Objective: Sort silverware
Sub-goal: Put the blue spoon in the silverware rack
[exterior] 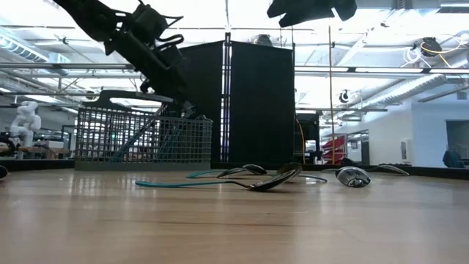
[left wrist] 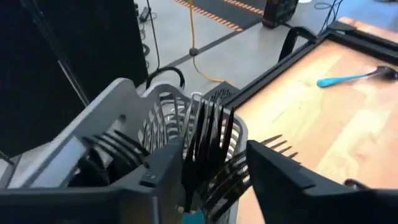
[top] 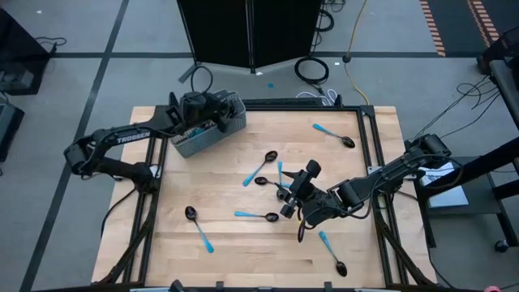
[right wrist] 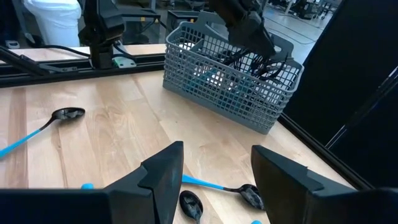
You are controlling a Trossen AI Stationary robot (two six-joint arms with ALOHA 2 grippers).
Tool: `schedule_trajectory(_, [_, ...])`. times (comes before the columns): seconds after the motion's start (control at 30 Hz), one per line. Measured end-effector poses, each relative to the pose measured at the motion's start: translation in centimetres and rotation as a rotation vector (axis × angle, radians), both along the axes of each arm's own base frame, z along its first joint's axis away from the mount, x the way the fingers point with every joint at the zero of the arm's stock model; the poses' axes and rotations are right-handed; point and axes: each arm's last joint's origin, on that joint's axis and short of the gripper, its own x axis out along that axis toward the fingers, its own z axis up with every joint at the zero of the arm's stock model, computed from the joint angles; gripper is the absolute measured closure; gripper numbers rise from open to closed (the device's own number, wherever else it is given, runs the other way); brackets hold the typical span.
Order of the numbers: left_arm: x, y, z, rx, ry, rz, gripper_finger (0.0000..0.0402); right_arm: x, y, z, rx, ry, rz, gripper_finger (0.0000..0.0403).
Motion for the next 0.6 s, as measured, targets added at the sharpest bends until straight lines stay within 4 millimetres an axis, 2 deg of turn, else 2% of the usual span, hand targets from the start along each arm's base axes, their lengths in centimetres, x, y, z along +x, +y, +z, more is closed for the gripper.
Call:
schedule_trajectory(0.13, [-0.4,-0.2,1.9,0.024,0.061,0.029,0.0198,0.0,0.0,0.0,-0.001,0.002,0.000,0.0220])
schedule_trajectory(0.33, [-1.3,-1.5,6.4,0.041,0.109,0.027,0.0191,-0.1,-0.1,-0.2,-0.005,0.018,-0.002,0.0220])
schedule_trajectory(0.47, [-2.3,-3.7,8.5,-0.029,0.073,-0.132,0.0191,-0.2,0.0,-0.2,-0.001,0.021,-0.004,0.0220])
schedule_trajectory(0.6, [-3.2,-6.7,8.9,-0.126,0.067,-0.295,0.0191,-0.1,0.1,-0.3,0.017,0.029,0.021,0.0220])
